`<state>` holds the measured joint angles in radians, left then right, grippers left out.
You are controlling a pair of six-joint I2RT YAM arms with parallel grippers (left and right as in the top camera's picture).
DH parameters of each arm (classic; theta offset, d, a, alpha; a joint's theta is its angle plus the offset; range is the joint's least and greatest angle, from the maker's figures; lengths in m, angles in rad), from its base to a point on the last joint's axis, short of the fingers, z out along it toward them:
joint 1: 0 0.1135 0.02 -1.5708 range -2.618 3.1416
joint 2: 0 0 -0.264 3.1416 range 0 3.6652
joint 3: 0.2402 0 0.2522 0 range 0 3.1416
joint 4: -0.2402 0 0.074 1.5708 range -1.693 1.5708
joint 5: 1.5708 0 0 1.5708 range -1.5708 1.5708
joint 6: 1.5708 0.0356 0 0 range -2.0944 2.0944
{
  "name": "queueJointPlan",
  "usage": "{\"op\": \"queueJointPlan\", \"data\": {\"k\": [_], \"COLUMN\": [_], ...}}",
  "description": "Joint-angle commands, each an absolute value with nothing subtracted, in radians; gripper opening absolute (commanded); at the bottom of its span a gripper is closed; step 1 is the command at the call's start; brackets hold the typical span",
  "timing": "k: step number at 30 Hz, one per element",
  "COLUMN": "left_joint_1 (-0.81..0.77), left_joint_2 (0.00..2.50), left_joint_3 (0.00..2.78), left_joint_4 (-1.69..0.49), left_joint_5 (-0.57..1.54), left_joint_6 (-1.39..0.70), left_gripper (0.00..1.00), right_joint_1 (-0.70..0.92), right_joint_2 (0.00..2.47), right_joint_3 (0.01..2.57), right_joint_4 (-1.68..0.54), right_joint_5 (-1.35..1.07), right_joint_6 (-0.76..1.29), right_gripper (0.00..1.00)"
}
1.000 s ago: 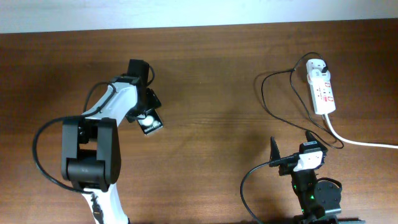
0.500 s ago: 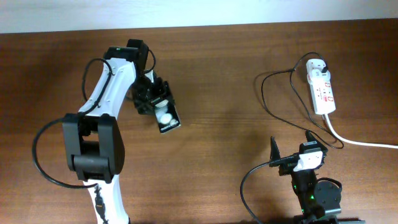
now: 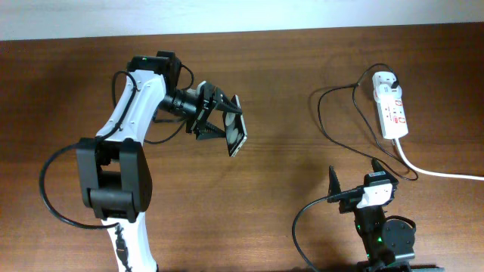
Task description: Plug charger to phone and switch on socket
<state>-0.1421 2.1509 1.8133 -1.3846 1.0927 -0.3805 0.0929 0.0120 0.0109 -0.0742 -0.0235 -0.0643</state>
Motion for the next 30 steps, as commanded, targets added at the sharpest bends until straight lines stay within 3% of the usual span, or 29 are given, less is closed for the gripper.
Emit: {"op": "queueJointPlan", "data": {"k": [1,14,16,18,22,26,30], "left_joint_1": [-0.142,-0.142,-0.142,-0.142,-0.142,-0.142,-0.142], "left_joint_2": [2.147,2.147,2.147,2.147,2.147,2.147,2.147], "left_joint_3": [1.839,1.839,1.839,1.839,1.839,1.839,1.839], "left_joint_4": [-1.389,-1.39,-1.389,-1.389,-1.377,-1.366,-1.362], "left_joint_5": [1.213,1.28,1.28,1.28,1.28,1.28,1.28], "left_joint_6": [-0.361,-0.342,-0.342,-0.342,-0.342,-0.342,-0.341], "left_gripper": [0.66,0.65,0.65,0.64,0.64,0.64,0.64], "right_joint_1": [0.097,0.097,0.098,0.098,0.098,0.098,0.098], "right_joint_2": [0.006,0.006,0.006,0.006,0.006,0.027,0.324], "right_joint_3": [0.006,0.006,0.006,0.006,0.006,0.098,0.48], "right_joint_4": [-0.079,-0.078,-0.072,-0.056,-0.044,-0.089,-0.435], "right_joint_5": [-0.025,-0.025,-0.094,-0.288,-0.464,-0.519,-0.511], "right_joint_6": [-0.071,-0.071,0.149,0.605,0.792,0.733,0.597], "right_gripper": [0.99,0.99,0.98,0.99,0.99,0.99,0.98]}}
